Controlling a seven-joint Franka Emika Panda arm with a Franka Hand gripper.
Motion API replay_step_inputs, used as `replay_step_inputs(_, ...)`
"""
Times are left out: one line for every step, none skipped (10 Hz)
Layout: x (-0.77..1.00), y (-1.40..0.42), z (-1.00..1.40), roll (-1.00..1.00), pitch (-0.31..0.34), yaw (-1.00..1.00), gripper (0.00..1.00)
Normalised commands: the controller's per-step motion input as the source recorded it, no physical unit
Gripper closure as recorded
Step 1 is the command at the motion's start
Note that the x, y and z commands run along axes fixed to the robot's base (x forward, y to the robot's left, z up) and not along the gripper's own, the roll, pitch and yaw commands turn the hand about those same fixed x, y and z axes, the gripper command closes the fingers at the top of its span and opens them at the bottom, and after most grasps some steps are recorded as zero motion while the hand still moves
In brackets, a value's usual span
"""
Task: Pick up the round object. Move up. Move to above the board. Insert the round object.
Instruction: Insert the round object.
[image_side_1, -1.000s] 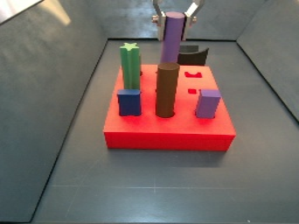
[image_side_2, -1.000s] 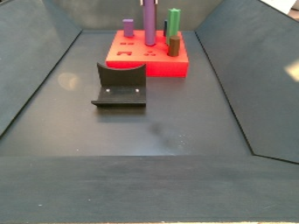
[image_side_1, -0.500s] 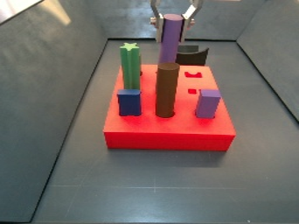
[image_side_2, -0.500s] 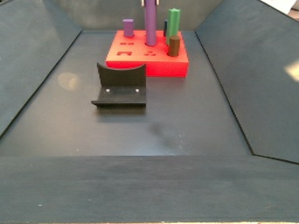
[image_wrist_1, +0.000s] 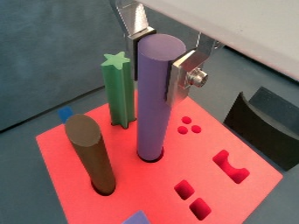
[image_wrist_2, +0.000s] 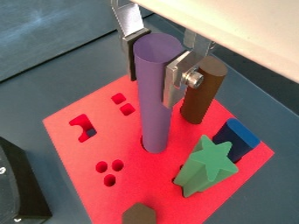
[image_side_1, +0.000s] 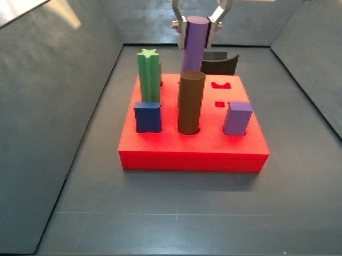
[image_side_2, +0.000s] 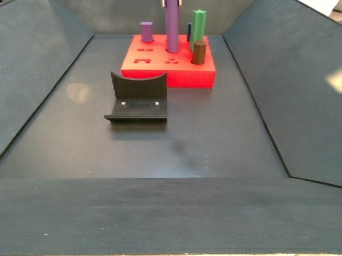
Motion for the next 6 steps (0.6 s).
replay_step_inputs(0.12,-0.09,-0.69,0.04,-0.046,0.00,1.00)
replay_step_inputs(0.15,-0.10,-0.60,0.01,-0.039,0.00,1.00)
replay_step_inputs(0.12,-0.03,-0.48,0.04,-0.016,0.00,1.00)
replay_step_inputs(0.03,0.00,-0.51,0.09,-0.026,0.00,1.00)
replay_step_inputs(0.07,-0.01,-1.00,0.10,-0.050,0.00,1.00)
replay_step_inputs(0.00,-0.05,-1.00,0.08,-0.016,0.00,1.00)
